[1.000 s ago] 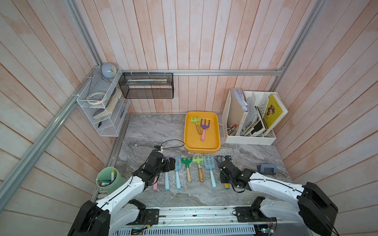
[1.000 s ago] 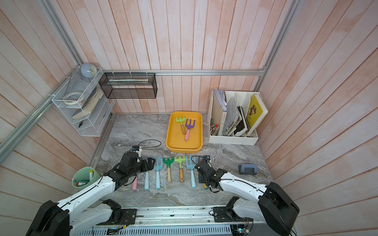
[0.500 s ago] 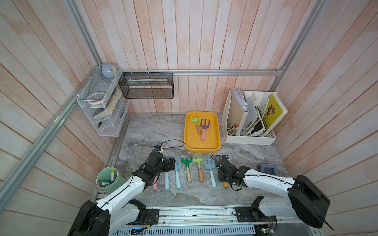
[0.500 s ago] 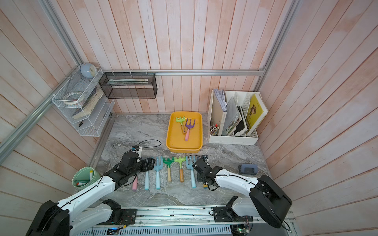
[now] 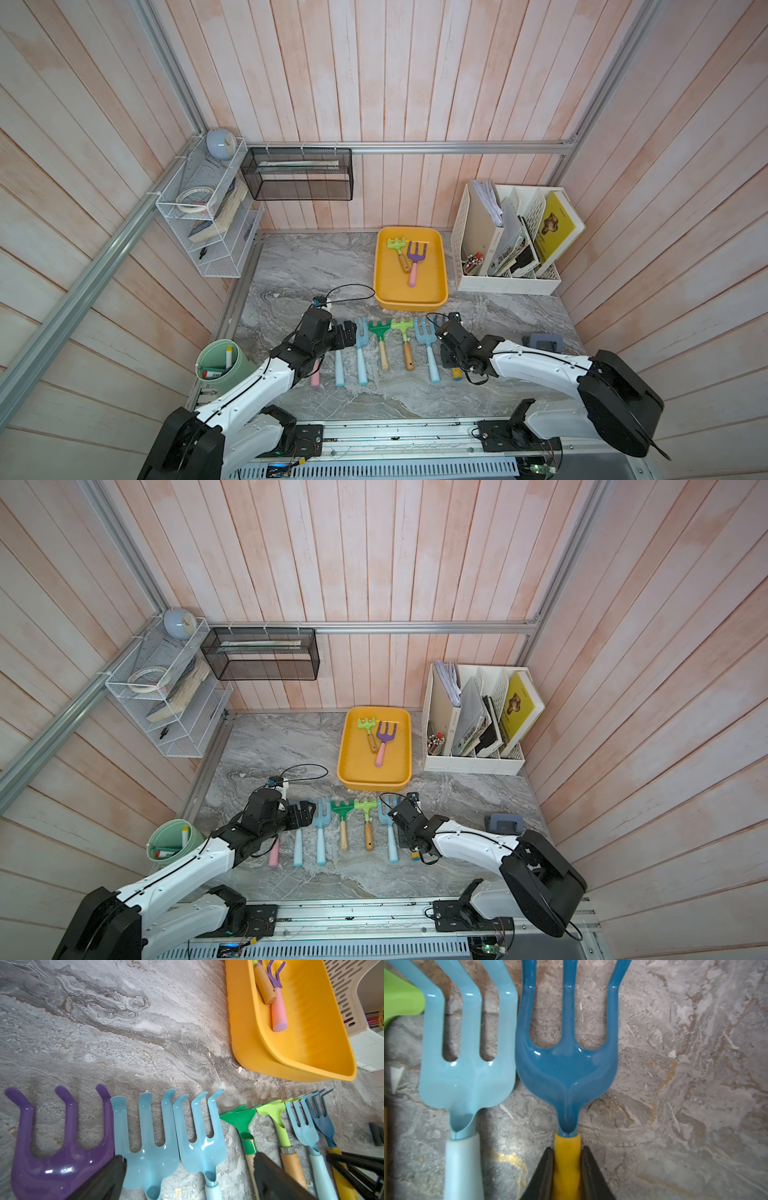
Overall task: Take the hand rake out of the storage box
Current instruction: Place the rake at the center of the board.
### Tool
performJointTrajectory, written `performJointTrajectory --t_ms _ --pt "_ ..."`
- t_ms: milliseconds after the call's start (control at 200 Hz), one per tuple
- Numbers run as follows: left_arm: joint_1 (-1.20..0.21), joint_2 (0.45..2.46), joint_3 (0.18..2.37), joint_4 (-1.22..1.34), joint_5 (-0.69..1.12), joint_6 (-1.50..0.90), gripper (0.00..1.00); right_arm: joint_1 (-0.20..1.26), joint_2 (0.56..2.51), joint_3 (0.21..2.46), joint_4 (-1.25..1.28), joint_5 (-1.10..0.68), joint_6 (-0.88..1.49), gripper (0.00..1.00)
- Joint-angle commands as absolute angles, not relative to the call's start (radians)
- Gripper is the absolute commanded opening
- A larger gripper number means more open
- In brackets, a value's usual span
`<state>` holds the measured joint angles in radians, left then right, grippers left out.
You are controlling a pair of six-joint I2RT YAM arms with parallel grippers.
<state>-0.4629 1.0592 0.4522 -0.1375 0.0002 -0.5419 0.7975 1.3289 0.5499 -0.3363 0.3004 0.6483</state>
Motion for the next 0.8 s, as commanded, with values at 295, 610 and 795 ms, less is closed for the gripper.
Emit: performJointTrajectory --t_ms 295,610,795 --pt "-0.457 1.072 0.45 -0.118 0.014 -0.525 1.0 0.791 1.324 0.593 -0.367 0.326 0.637 0.38" --pt "-0.457 1.072 0.453 -0.122 0.015 -0.523 1.0 0.798 1.28 0.819 -0.351 0.359 0.516 0.57" --pt "-0.457 1.051 0.445 -0.12 0.016 -0.525 1.0 0.764 1.458 1.019 -0.188 0.346 0.51 0.66"
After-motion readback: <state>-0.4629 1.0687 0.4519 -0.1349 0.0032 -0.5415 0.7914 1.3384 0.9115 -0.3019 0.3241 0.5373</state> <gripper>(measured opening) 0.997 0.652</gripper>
